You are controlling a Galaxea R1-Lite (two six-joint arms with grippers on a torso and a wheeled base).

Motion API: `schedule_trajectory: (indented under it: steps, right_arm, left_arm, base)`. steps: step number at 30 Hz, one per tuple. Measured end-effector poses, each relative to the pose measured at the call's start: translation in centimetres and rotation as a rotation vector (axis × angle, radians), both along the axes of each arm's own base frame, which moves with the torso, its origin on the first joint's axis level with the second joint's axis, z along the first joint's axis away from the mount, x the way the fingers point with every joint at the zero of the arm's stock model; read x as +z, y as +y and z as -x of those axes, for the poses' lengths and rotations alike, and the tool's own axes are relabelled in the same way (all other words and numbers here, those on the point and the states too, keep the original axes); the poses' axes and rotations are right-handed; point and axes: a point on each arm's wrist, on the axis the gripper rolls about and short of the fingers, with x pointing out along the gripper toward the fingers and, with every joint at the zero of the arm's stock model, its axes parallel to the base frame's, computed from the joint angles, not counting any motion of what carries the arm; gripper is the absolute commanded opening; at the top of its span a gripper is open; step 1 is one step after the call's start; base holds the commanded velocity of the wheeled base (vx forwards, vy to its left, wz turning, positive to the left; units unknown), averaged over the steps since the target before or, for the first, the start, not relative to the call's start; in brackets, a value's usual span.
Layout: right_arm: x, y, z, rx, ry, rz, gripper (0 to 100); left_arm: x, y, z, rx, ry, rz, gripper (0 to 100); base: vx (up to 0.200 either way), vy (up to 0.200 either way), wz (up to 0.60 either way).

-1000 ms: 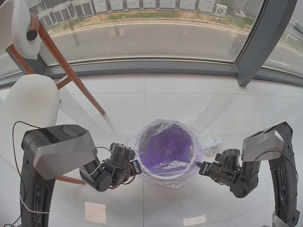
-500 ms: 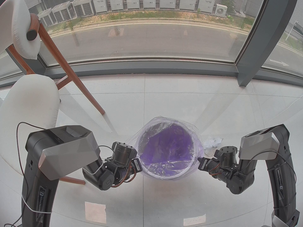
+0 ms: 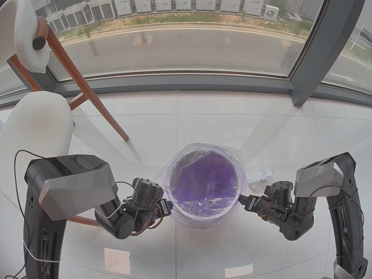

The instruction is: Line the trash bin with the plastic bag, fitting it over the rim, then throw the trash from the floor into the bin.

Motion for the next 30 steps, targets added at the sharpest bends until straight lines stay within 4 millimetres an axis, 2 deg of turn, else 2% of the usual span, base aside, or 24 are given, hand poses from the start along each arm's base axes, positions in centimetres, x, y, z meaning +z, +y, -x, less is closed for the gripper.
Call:
schedule_trajectory:
  steps: [5, 11, 21, 25, 30]
  right_arm:
    - [0.4, -0.4, 1.2, 0.001, 0.024, 0.009, 100]
    - [1.6, -1.0, 2.9, 0.001, 0.026, 0.010, 100]
    - [3.1, -2.7, 6.9, -0.009, 0.079, 0.021, 100]
    - [3.8, -3.3, 7.4, -0.026, 0.080, 0.021, 100]
    - [4.8, -3.9, 7.5, -0.045, 0.057, 0.015, 100]
  left_arm:
    - [0.3, 0.6, 1.0, -0.012, -0.010, -0.010, 100]
    - [1.4, 1.8, 3.2, -0.019, -0.003, -0.017, 100]
    - [5.7, 3.8, 8.0, -0.045, -0.030, -0.001, 100]
    - [7.9, 4.4, 9.4, -0.054, -0.088, 0.036, 100]
    - [10.6, 5.8, 11.5, -0.058, -0.156, 0.084, 100]
  base:
    - [0.000, 0.000, 0.00]
    - [0.000, 0.000, 0.00]
    - [0.000, 0.000, 0.00]
    - [0.000, 0.000, 0.00]
    - [-0.200, 0.000, 0.00]
